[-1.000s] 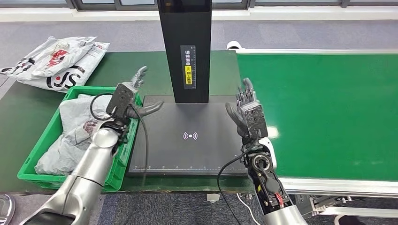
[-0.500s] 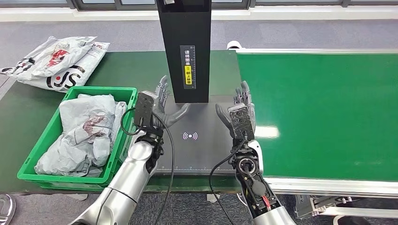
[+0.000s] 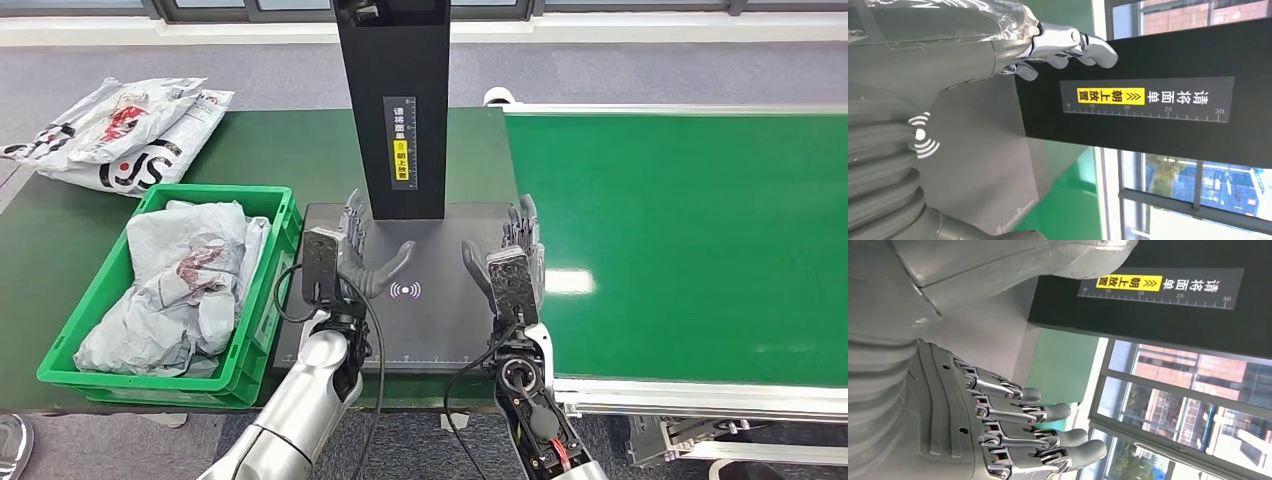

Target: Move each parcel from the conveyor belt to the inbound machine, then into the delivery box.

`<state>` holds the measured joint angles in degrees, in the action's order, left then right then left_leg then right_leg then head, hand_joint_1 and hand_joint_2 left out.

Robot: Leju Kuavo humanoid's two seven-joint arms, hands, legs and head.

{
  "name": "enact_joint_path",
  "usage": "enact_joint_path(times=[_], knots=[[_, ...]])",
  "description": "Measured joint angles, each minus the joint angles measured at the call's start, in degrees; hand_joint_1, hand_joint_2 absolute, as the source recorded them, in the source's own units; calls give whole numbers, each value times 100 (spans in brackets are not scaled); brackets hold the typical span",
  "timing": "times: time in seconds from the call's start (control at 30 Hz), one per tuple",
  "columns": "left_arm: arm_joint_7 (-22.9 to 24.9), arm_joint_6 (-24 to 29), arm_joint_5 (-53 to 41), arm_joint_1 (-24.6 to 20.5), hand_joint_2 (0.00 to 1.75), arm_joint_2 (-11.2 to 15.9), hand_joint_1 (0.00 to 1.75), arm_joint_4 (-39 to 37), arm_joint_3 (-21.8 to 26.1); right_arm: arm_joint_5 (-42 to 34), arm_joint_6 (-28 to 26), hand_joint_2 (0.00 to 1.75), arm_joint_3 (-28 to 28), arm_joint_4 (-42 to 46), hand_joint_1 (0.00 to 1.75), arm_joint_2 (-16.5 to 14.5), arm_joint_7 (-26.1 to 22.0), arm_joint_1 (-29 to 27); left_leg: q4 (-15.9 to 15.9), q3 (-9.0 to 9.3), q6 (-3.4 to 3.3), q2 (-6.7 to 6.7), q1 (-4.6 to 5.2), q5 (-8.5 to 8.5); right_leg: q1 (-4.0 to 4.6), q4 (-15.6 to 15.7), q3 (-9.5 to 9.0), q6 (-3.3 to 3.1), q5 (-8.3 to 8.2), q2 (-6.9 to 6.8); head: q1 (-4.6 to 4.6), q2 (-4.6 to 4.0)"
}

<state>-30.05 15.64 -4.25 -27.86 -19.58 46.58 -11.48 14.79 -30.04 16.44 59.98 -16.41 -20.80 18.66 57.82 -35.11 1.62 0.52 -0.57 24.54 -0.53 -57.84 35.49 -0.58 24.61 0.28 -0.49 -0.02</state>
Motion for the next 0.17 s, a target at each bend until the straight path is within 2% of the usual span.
enact_joint_path(times=[0.17], knots=[[9, 188, -240, 17, 175, -35, 0, -43, -4, 11, 8, 175, -1, -7, 0, 0, -83, -14, 0, 0, 0, 0, 1, 0, 4, 0, 0, 0, 0, 0, 0, -1]])
